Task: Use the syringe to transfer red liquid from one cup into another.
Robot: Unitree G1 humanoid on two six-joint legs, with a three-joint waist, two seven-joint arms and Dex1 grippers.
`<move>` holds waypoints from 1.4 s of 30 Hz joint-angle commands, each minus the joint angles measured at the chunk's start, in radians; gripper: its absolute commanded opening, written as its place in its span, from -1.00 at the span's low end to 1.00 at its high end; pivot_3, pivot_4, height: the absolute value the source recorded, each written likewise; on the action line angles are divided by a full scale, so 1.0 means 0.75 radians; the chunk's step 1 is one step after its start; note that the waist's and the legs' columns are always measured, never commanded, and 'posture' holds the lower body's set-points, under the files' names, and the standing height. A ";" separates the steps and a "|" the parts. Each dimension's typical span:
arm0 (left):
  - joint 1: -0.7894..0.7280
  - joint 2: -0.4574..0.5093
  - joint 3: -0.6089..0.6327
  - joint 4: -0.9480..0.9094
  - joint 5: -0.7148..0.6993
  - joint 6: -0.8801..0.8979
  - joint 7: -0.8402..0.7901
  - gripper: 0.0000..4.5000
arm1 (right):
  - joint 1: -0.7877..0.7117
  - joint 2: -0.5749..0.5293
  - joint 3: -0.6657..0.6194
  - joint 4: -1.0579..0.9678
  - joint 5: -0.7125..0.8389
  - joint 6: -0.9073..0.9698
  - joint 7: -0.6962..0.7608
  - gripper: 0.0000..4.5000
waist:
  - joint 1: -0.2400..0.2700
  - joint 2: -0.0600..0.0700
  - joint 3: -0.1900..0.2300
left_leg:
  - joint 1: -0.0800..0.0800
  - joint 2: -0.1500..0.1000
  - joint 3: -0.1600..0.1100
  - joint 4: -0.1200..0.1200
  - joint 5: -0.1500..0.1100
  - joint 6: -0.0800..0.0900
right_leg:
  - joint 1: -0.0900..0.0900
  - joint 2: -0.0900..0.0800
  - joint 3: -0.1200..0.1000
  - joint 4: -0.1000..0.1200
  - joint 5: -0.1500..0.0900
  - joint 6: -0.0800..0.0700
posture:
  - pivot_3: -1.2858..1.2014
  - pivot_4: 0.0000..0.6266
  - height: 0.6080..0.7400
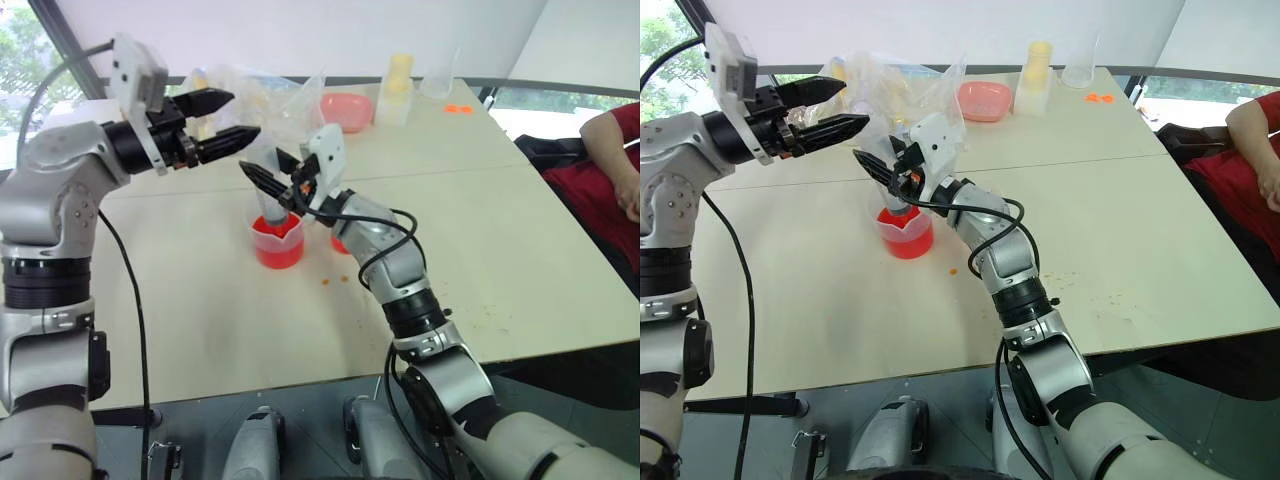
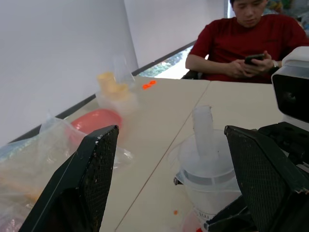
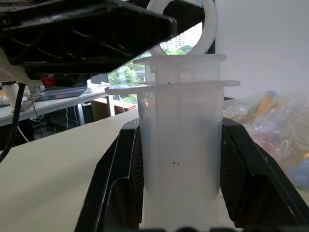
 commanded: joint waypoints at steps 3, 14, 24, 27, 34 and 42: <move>-0.024 0.008 0.023 -0.013 0.043 -0.054 0.012 0.64 | -0.025 0.023 -0.008 -0.004 -0.004 -0.041 -0.017 -0.35 | 0.000 0.000 0.000 | 0.000 0.000 0.000 0.000 0.000 0.000 | 0.000 0.000 0.000 0.000 0.000 0.000 | 0.03 -0.52 1.00; -0.064 -0.014 -0.028 0.110 0.243 -0.233 0.092 0.64 | -0.019 0.033 0.000 -0.008 -0.003 -0.052 -0.019 -0.35 | 0.001 0.000 0.000 | 0.000 0.000 0.000 0.000 0.000 0.000 | 0.000 0.000 0.000 0.000 0.000 0.000 | 0.03 -0.52 1.00; -0.137 -0.117 -0.125 0.185 0.338 -0.333 0.075 0.52 | 0.011 0.061 0.024 -0.038 -0.007 -0.054 0.000 -0.35 | -0.001 0.000 0.000 | 0.000 0.000 0.000 0.001 0.000 0.000 | 0.000 0.000 0.000 0.001 0.000 0.000 | 0.03 -0.52 1.00; -0.143 -0.133 -0.122 0.190 0.335 -0.340 0.055 0.08 | 0.018 0.065 0.029 -0.044 -0.012 -0.054 0.000 -0.35 | 0.000 0.000 0.000 | 0.000 0.000 0.000 0.001 0.000 0.000 | 0.000 0.000 0.000 0.001 0.000 0.000 | 0.03 -0.52 1.00; -0.136 -0.149 -0.120 0.183 0.339 -0.354 0.032 -0.99 | 0.041 0.074 0.045 -0.055 -0.023 -0.055 0.001 -0.35 | 0.000 0.000 0.000 | 0.000 0.000 0.000 0.001 0.000 0.000 | 0.000 0.000 0.000 0.001 0.000 0.000 | 0.03 -0.52 1.00; -0.239 -0.176 -0.070 0.212 0.299 -0.343 0.063 -0.99 | 0.077 0.113 0.068 -0.036 -0.025 -0.060 0.016 -0.35 | 0.000 0.000 0.000 | 0.000 0.000 0.000 0.001 0.000 0.000 | 0.000 0.000 0.000 0.001 0.000 0.000 | 0.03 -0.52 1.00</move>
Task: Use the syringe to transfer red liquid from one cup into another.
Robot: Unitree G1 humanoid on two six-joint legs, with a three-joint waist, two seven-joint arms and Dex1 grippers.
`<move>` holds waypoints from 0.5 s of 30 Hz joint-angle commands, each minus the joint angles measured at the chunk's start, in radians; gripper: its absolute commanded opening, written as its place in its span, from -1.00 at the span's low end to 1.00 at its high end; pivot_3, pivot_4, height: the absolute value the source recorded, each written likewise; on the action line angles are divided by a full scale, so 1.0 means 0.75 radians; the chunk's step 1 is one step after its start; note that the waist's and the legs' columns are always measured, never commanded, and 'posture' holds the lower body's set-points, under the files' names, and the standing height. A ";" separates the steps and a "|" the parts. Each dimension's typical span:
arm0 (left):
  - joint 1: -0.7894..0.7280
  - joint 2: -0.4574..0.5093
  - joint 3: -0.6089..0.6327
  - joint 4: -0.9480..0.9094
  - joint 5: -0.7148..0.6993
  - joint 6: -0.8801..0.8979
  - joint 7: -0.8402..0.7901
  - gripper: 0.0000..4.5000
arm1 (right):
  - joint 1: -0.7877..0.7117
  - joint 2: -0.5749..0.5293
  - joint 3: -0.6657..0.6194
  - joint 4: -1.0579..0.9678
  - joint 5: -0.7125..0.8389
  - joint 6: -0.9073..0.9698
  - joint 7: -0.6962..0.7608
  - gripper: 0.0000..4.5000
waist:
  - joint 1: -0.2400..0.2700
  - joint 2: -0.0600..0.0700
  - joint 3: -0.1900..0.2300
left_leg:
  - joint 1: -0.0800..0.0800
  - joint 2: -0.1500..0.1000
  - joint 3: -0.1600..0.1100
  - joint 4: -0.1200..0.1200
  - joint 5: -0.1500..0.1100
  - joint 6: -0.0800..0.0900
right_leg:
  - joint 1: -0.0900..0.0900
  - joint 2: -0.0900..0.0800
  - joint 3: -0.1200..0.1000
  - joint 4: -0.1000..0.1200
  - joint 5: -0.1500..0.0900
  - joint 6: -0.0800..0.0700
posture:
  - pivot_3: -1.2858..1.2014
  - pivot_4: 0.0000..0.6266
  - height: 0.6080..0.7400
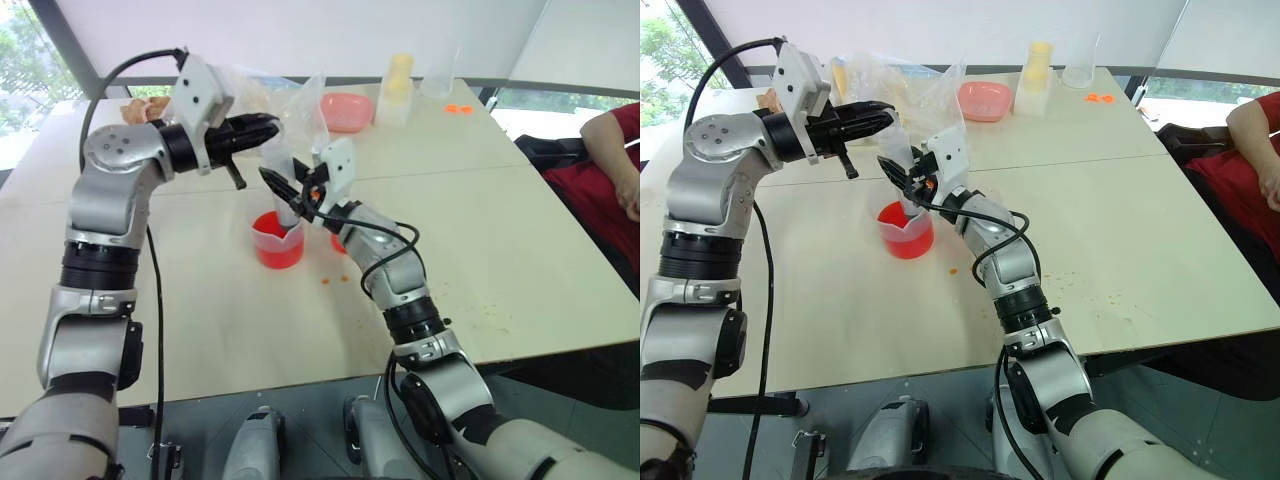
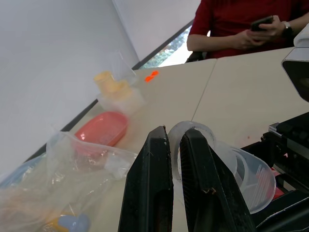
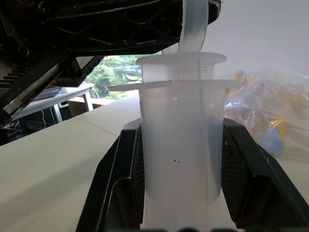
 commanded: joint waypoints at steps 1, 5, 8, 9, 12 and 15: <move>-0.140 -0.003 0.096 0.008 -0.028 -0.005 0.070 -0.99 | 0.017 0.087 0.123 -0.072 0.018 -0.030 0.086 -0.35 | 0.000 0.000 0.000 | 0.000 0.000 0.000 0.000 0.000 0.000 | 0.000 0.000 0.000 0.000 0.000 0.000 | 0.03 -0.52 1.00; -0.167 0.013 0.098 0.029 -0.023 -0.022 0.057 -0.99 | 0.048 0.113 0.142 -0.069 0.009 -0.037 0.098 -0.35 | 0.000 0.000 0.000 | 0.000 0.000 0.000 0.000 0.000 0.000 | 0.000 0.000 0.000 0.000 0.000 0.000 | 0.03 -0.52 1.00; -0.187 0.028 0.103 0.049 -0.017 -0.034 0.052 -0.99 | 0.068 0.133 0.160 -0.070 0.003 -0.037 0.105 -0.35 | -0.001 0.000 0.000 | 0.000 0.000 0.000 0.000 0.000 0.000 | 0.000 0.000 0.000 0.000 0.000 0.000 | 0.03 -0.52 1.00; -0.191 0.031 0.104 0.054 -0.015 -0.038 0.050 -0.99 | 0.071 0.138 0.163 -0.070 0.000 -0.037 0.107 -0.35 | 0.000 0.000 0.000 | 0.000 0.000 0.000 0.000 0.000 0.000 | 0.000 0.000 0.000 0.000 0.000 0.000 | 0.03 -0.52 1.00; -0.198 0.043 0.107 0.065 -0.010 -0.050 0.042 -0.99 | 0.078 0.153 0.173 -0.054 -0.008 -0.045 0.109 -0.35 | 0.000 0.000 0.000 | 0.000 0.000 0.000 0.000 0.000 0.000 | 0.000 0.000 0.000 0.000 0.000 0.000 | 0.03 -0.52 1.00; -0.199 0.050 0.107 0.066 -0.003 -0.059 0.045 -0.99 | 0.086 0.161 0.183 -0.044 -0.012 -0.054 0.111 -0.35 | 0.001 0.000 0.000 | 0.000 0.000 0.000 0.000 0.000 0.000 | 0.000 0.000 0.000 0.000 0.000 0.000 | 0.03 -0.52 1.00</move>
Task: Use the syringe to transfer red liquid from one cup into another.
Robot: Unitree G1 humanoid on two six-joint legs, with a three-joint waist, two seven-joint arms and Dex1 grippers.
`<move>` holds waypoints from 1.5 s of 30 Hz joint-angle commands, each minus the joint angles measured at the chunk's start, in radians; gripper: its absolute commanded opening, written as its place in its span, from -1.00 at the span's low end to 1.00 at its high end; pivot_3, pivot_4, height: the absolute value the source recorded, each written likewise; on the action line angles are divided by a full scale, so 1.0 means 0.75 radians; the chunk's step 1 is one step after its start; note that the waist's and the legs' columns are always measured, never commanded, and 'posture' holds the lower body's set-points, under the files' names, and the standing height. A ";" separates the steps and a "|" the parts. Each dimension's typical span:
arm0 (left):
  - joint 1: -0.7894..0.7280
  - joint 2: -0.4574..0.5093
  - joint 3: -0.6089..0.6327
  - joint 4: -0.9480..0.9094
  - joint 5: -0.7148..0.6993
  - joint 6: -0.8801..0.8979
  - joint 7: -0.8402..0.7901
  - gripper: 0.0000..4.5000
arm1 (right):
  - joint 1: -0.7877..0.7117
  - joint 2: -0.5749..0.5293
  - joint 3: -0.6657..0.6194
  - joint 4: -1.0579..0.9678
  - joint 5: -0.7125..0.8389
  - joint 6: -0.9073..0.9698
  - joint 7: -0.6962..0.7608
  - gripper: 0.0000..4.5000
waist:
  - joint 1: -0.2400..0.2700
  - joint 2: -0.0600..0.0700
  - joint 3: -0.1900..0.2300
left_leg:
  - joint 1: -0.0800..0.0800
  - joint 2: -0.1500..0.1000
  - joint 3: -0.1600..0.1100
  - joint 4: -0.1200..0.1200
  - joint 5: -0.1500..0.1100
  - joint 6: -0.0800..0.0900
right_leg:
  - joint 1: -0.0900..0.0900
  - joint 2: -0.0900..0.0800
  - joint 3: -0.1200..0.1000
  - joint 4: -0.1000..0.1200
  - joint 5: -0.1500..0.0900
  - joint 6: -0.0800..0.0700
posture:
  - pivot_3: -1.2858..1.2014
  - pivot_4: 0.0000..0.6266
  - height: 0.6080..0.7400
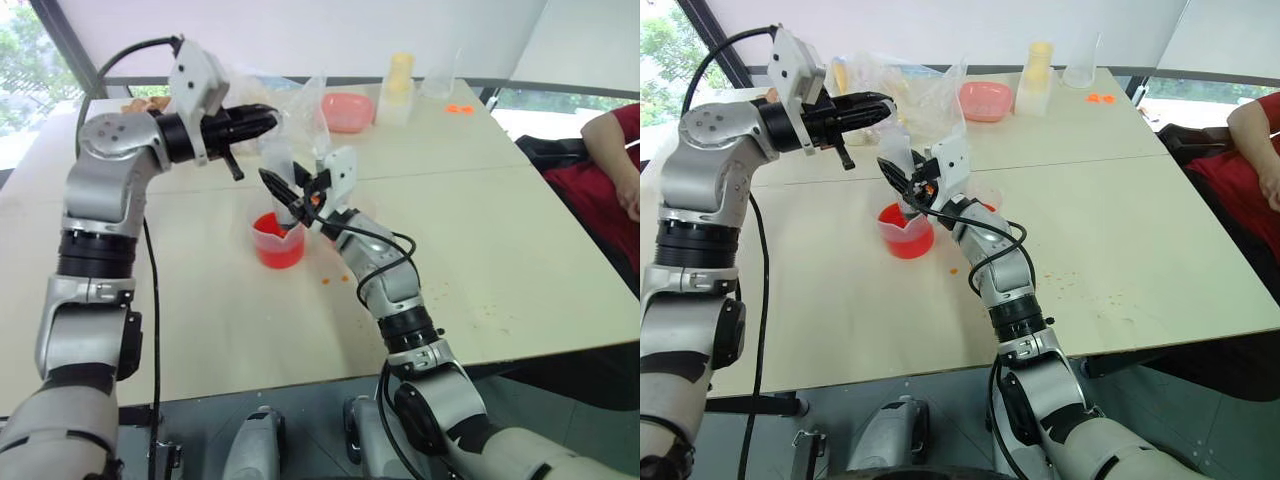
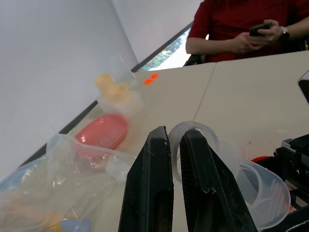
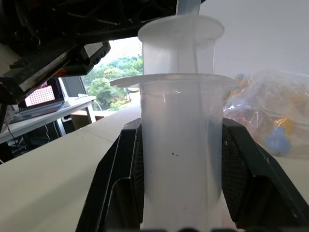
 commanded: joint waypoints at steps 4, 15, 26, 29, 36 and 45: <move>-0.116 0.040 0.110 0.006 0.014 -0.087 0.088 -0.99 | 0.031 0.108 0.212 -0.012 -0.016 -0.013 0.115 -0.35 | -0.001 0.000 0.000 | 0.000 0.000 0.000 0.000 0.000 0.000 | 0.000 0.000 0.000 0.000 0.000 0.000 | 0.03 -0.52 1.00; 0.029 0.116 0.098 -0.112 -0.064 0.056 -0.032 0.30 | -0.038 0.079 0.152 0.002 -0.002 -0.046 0.069 -0.35 | -0.006 0.000 0.000 | 0.000 0.000 0.000 0.000 0.000 0.000 | 0.000 0.001 0.000 0.000 0.000 0.000 | 0.03 -0.52 1.00; 0.540 0.313 0.417 -0.549 -0.424 0.556 -0.037 0.71 | -0.146 -0.022 0.008 -0.188 0.077 0.059 -0.008 -0.35 | -0.002 0.000 0.000 | 0.000 0.001 -0.001 0.000 0.000 0.000 | 0.000 0.000 0.000 0.001 0.000 0.000 | 0.03 -0.52 1.00; 0.633 0.299 0.473 -0.641 -0.483 0.610 0.027 0.71 | -0.160 -0.033 -0.012 -0.191 0.093 0.074 -0.013 -0.35 | 0.004 -0.001 0.000 | 0.001 0.001 -0.003 0.000 0.000 0.000 | 0.001 0.000 -0.001 0.000 0.000 0.000 | 0.03 -0.52 1.00; 0.648 0.248 0.504 -0.671 -0.512 0.598 0.150 0.71 | -0.221 -0.047 -0.102 -0.228 0.196 0.164 -0.056 -0.35 | 0.001 -0.001 0.000 | 0.001 0.000 -0.003 0.000 0.002 -0.004 | 0.002 -0.001 -0.001 0.000 0.000 0.000 | 0.03 -0.52 1.00; 0.520 0.179 0.370 -0.574 -0.456 0.511 0.149 0.71 | -0.191 -0.290 -0.273 -0.460 0.297 0.380 -0.170 -0.35 | 0.014 -0.001 0.000 | 0.001 -0.001 -0.003 0.000 0.003 -0.005 | 0.002 -0.002 -0.002 0.000 0.000 0.000 | 0.03 -0.52 1.00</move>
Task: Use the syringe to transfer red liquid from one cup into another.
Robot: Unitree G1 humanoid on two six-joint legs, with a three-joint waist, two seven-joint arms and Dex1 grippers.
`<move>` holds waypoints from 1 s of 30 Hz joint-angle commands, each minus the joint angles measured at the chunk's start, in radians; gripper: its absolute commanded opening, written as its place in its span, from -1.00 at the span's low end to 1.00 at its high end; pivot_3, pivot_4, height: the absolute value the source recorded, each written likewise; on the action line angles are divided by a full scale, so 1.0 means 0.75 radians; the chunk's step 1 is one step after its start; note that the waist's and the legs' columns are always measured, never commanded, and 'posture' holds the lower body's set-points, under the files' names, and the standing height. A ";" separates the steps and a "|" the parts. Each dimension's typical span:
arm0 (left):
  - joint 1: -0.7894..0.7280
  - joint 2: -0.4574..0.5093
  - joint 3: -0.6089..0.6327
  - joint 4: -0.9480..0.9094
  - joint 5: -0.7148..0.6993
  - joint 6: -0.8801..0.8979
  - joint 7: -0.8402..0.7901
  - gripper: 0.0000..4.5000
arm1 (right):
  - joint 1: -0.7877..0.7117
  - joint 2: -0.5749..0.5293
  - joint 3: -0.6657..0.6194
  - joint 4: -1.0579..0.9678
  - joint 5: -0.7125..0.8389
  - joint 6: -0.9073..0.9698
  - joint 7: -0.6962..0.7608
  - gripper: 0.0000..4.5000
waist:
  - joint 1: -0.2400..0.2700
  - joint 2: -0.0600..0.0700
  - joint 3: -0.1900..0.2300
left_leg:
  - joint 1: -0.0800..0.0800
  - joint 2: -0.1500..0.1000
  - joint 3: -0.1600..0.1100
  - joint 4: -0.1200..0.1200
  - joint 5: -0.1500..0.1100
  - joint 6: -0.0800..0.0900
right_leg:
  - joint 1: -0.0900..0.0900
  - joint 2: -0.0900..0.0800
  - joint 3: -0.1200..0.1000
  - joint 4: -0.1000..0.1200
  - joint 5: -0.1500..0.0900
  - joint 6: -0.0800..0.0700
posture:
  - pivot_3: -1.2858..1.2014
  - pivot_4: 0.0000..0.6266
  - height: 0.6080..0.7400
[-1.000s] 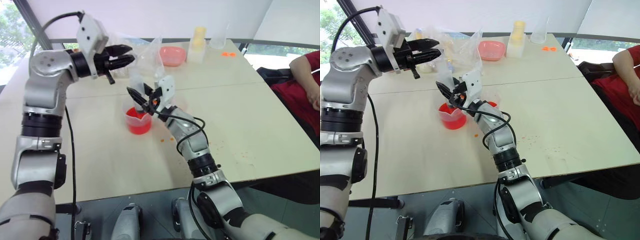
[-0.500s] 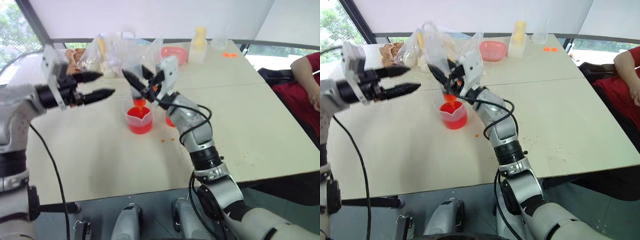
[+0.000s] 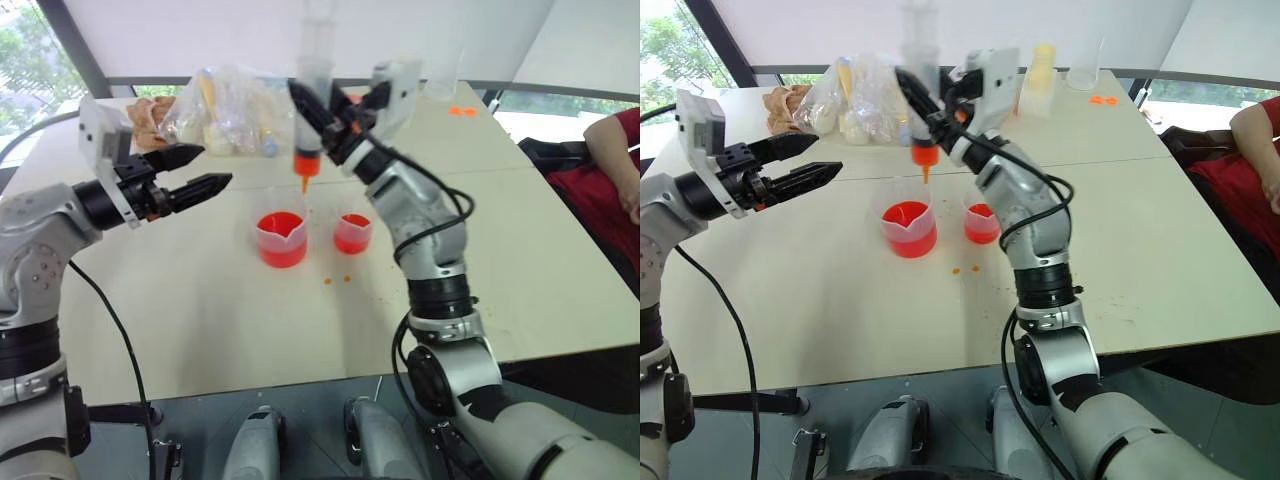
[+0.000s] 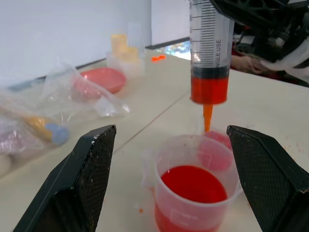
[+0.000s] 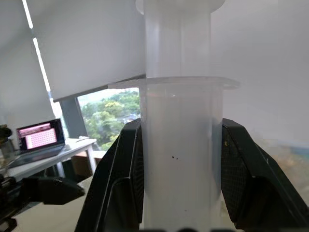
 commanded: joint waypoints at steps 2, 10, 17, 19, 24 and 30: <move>-0.092 -0.033 -0.073 0.068 0.039 -0.086 -0.022 0.71 | 0.072 -0.100 -0.060 -0.180 0.035 0.075 -0.041 -0.35 | -0.003 0.000 0.000 | 0.000 0.000 0.000 0.000 0.000 0.000 | 0.000 0.000 0.000 0.000 0.000 0.000 | 0.03 -0.52 1.00; -0.379 -0.171 -0.240 0.340 0.142 -0.270 -0.135 0.71 | 0.206 -0.129 -0.037 -0.212 -0.018 0.041 -0.097 -0.35 | -0.014 0.000 0.000 | 0.001 0.001 0.001 -0.001 0.000 0.000 | 0.000 0.002 0.001 0.000 0.000 0.000 | 0.03 -0.52 1.00; -0.792 -0.406 -0.305 0.776 0.307 -0.622 -0.140 0.71 | 0.222 -0.104 -0.002 -0.154 -0.047 -0.033 -0.102 -0.35 | -0.004 0.000 0.000 | -0.001 -0.001 0.002 0.001 0.000 0.000 | 0.000 0.001 0.001 -0.002 0.000 0.000 | 0.03 -0.52 1.00; -0.906 -0.462 -0.308 0.960 0.371 -0.755 -0.104 0.71 | 0.225 -0.103 0.000 -0.147 -0.049 -0.047 -0.102 -0.35 | -0.003 0.000 0.000 | -0.001 -0.001 0.002 0.001 0.000 0.000 | 0.000 0.001 0.001 -0.002 0.000 0.000 | 0.03 -0.52 1.00; -1.022 -0.542 -0.320 1.188 0.438 -0.911 -0.158 0.71 | 0.241 -0.092 0.020 -0.151 -0.065 -0.075 -0.112 -0.35 | -0.014 0.000 0.000 | 0.000 -0.001 0.001 0.000 0.000 0.001 | 0.000 0.001 0.001 -0.001 0.000 0.001 | 0.03 -0.52 1.00; -1.093 -0.599 -0.318 1.349 0.498 -1.024 -0.183 0.71 | 0.259 -0.072 0.048 -0.161 -0.087 -0.099 -0.119 -0.35 | -0.012 0.000 0.000 | 0.000 0.000 0.001 0.000 0.000 0.001 | 0.000 0.002 0.001 -0.001 0.000 0.001 | 0.03 -0.52 1.00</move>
